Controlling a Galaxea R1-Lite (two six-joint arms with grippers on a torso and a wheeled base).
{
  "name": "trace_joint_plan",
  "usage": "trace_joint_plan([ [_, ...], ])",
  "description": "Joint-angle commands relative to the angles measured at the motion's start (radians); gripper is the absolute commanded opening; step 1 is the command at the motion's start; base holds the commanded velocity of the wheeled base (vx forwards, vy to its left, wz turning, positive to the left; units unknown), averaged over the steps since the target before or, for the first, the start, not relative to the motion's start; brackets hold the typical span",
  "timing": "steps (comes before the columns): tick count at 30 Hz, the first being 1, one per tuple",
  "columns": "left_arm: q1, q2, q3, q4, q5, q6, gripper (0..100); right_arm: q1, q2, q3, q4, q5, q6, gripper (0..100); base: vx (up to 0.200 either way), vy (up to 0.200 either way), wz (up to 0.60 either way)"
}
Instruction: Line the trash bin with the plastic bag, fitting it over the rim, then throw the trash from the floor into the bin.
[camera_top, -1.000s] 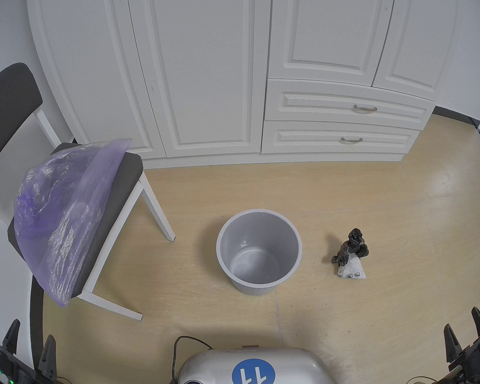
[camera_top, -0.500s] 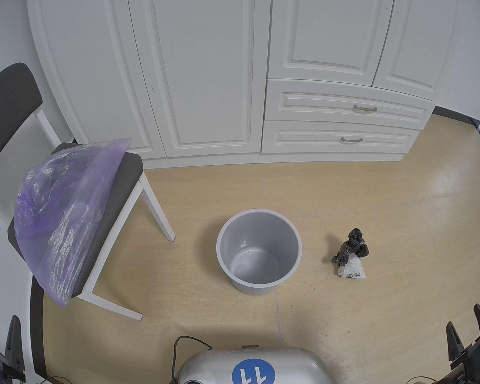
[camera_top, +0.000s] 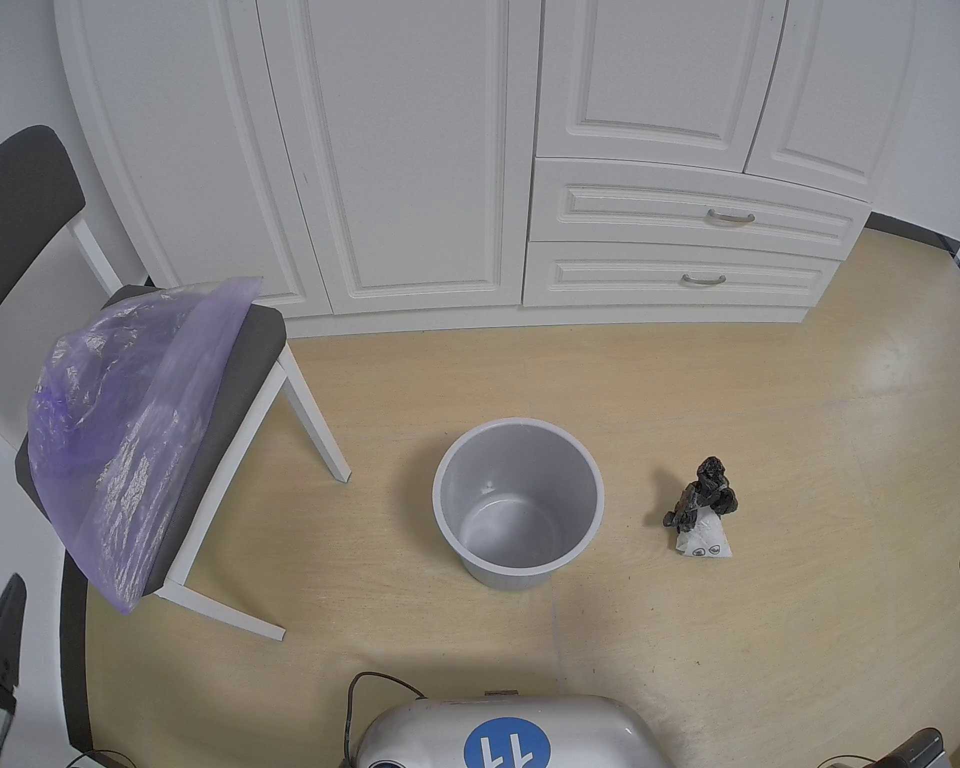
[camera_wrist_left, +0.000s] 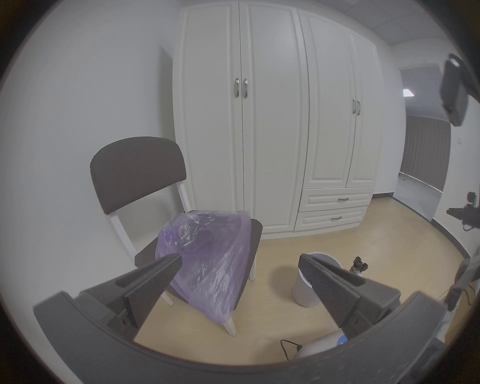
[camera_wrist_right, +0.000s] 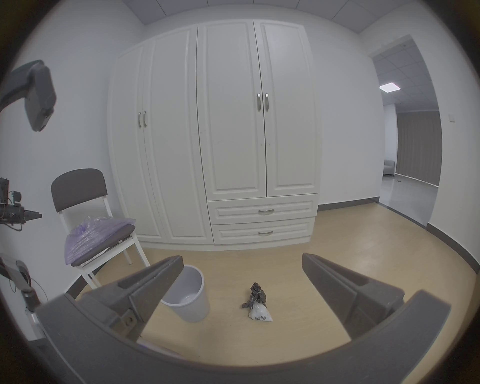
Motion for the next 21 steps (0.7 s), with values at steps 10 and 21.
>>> trace_joint_plan([
  [10,-0.024,0.684,-0.484,0.109,0.093,-0.014,100,0.001,0.398,-0.246,-0.006,-0.028,0.052,100,0.000,0.000,0.00],
  [21,-0.311,0.871,-0.673,0.228,0.314,-0.132,100,0.020,0.497,-0.315,-0.009,-0.039,0.184,100,0.000,0.000,0.00],
])
